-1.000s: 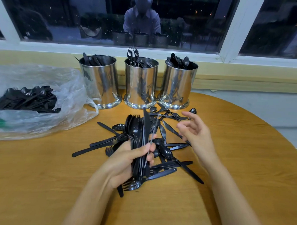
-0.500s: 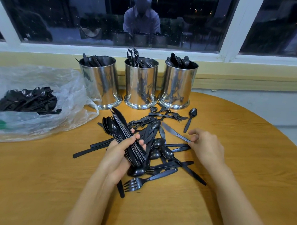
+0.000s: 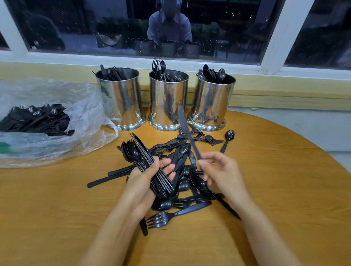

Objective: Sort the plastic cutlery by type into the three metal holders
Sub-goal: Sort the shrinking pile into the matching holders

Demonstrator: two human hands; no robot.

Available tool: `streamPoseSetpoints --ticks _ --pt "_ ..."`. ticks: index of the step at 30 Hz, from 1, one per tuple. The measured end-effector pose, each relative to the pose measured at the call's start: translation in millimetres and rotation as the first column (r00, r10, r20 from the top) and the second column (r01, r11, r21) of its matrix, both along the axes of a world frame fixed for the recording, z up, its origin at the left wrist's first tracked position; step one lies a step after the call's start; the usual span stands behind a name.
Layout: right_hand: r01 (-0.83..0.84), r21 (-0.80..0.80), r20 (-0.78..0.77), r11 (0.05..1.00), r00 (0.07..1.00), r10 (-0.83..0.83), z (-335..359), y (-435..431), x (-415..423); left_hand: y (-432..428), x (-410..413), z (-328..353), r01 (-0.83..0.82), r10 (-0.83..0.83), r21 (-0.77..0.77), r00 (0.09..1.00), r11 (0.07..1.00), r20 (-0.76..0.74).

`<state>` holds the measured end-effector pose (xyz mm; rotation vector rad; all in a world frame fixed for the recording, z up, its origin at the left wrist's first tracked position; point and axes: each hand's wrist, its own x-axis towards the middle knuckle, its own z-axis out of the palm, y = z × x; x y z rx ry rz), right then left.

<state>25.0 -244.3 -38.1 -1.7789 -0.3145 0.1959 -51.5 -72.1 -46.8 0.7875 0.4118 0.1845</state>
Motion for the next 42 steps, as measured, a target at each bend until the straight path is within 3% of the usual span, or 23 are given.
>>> streamPoseSetpoints --ticks 5,10,13,15,18,23,29,37,42 --pt "-0.120 0.061 0.059 0.991 0.991 0.117 -9 25 -19 -5 -1 4 0.003 -0.005 0.061 0.999 0.998 0.037" --pt "-0.196 0.020 0.128 0.980 0.973 0.192 -14 27 -23 -5 -2 4 0.009 -0.013 0.143 1.000 0.990 0.024" --pt "-0.236 -0.007 0.138 0.972 0.962 0.235 -12 26 -23 -3 -1 3 -0.042 0.039 0.113 0.999 0.993 0.026" --pt "-0.176 -0.004 0.162 0.984 0.971 0.175 -10 21 -17 0 0 2 -0.069 0.066 0.079 0.997 0.994 0.039" --pt "0.054 -0.049 0.242 0.997 0.969 -0.041 -12 6 3 3 2 -2 -0.089 0.087 0.058 0.995 0.994 0.043" --pt "0.375 -0.277 0.403 0.885 0.881 -0.247 -22 -19 42 3 3 -4 -0.065 0.064 0.028 0.997 0.997 0.041" --pt "0.404 -0.524 0.322 0.750 0.909 -0.264 -23 -22 83 0 3 -2 -0.054 0.055 -0.027 0.998 0.998 0.036" --pt "0.391 -0.667 0.303 0.634 0.920 -0.249 -25 -2 106 3 3 -3 -0.052 0.053 -0.042 0.998 0.998 0.027" --pt "0.353 -0.691 0.206 0.630 0.933 -0.296 -19 -7 107 3 4 -4 -0.051 0.053 -0.077 0.998 0.996 0.028"
